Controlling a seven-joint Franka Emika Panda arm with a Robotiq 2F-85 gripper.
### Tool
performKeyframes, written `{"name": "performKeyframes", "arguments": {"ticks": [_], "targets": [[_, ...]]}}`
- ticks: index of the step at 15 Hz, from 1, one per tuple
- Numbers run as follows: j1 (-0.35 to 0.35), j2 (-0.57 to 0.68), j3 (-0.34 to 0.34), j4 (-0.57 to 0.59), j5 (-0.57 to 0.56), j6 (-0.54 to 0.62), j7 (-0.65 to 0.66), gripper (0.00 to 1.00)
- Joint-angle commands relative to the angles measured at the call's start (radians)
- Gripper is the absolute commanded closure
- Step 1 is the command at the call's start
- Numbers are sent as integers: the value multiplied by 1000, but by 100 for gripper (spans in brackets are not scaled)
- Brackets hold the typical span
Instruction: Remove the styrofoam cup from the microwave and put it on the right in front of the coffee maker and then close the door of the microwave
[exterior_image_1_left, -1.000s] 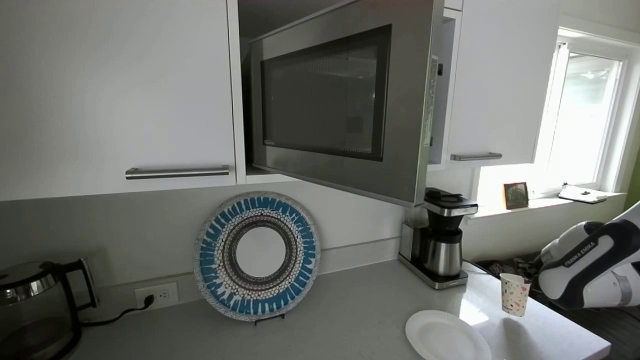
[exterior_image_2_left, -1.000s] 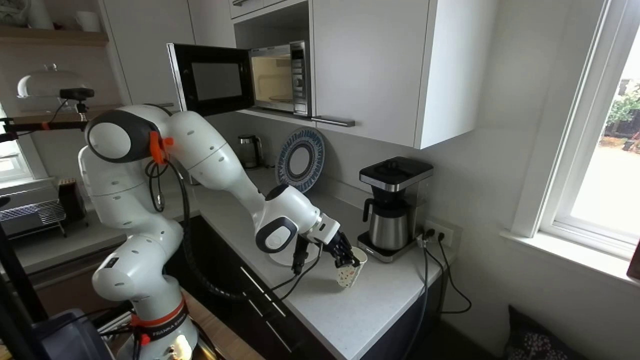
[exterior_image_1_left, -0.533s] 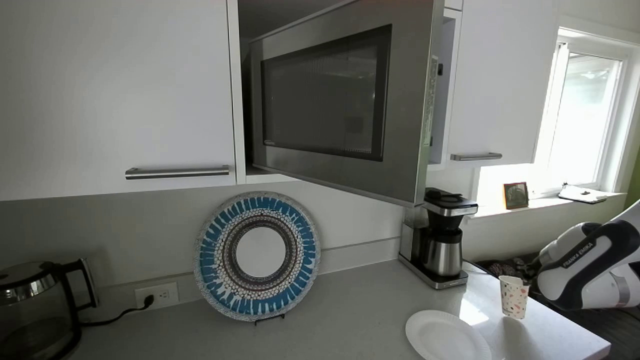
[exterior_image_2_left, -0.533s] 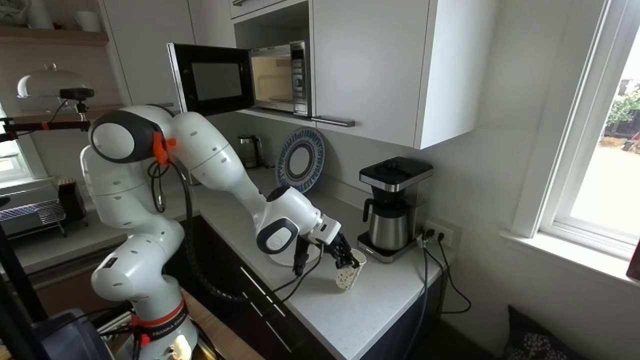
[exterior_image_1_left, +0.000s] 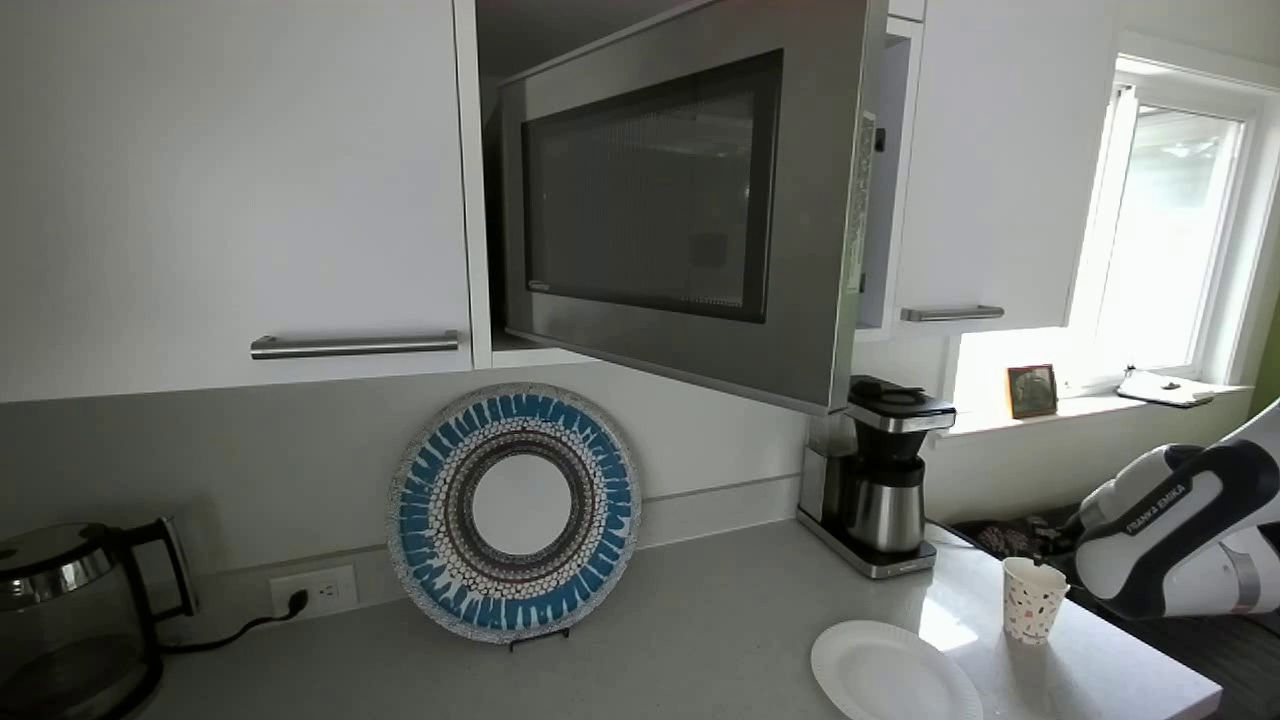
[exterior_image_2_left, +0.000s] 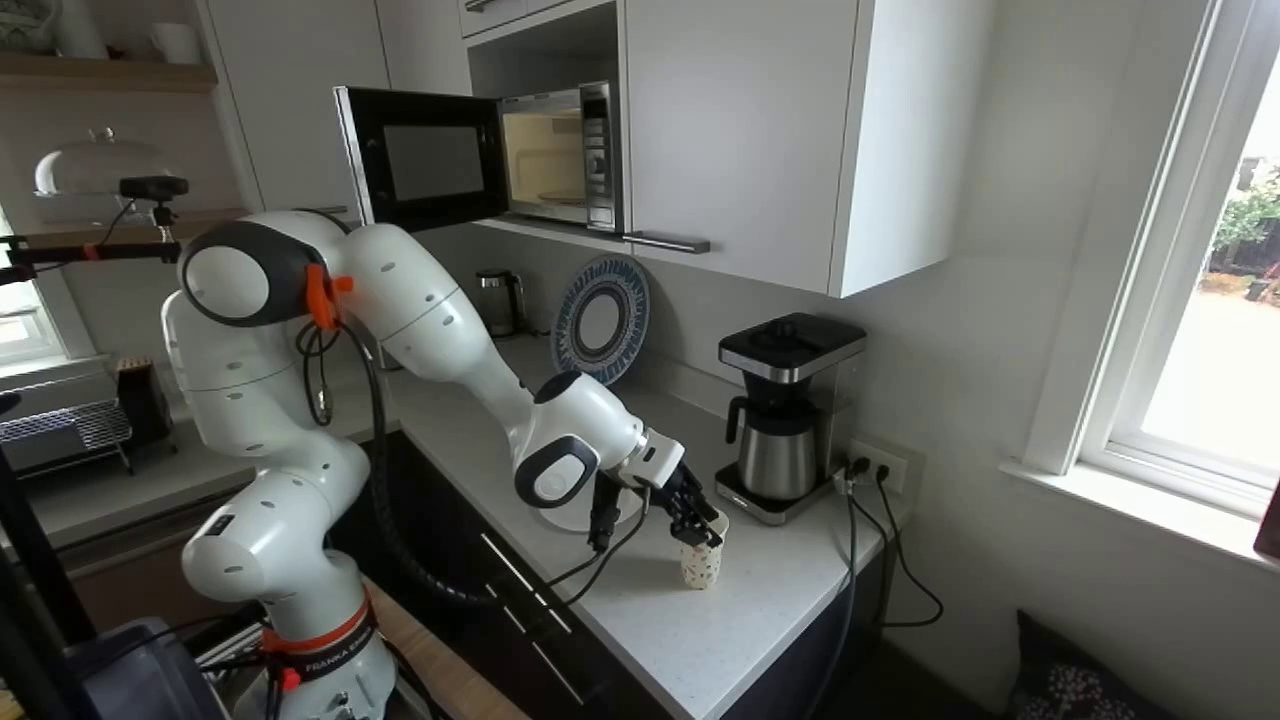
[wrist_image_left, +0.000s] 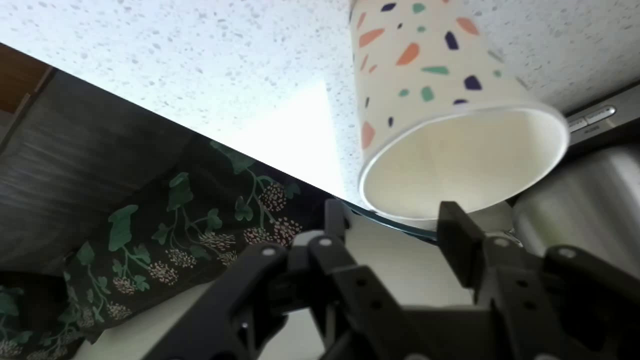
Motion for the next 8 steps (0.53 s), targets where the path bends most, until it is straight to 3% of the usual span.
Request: {"name": "performKeyframes", "arguments": {"ticks": [1,3,8], "targets": [[5,-35,6,-10,-1,-30,0,12],[29,-73,1,-23,-5,-38,13,1],[92,-234,-11,-51,-9,-141,-9,0]]}}
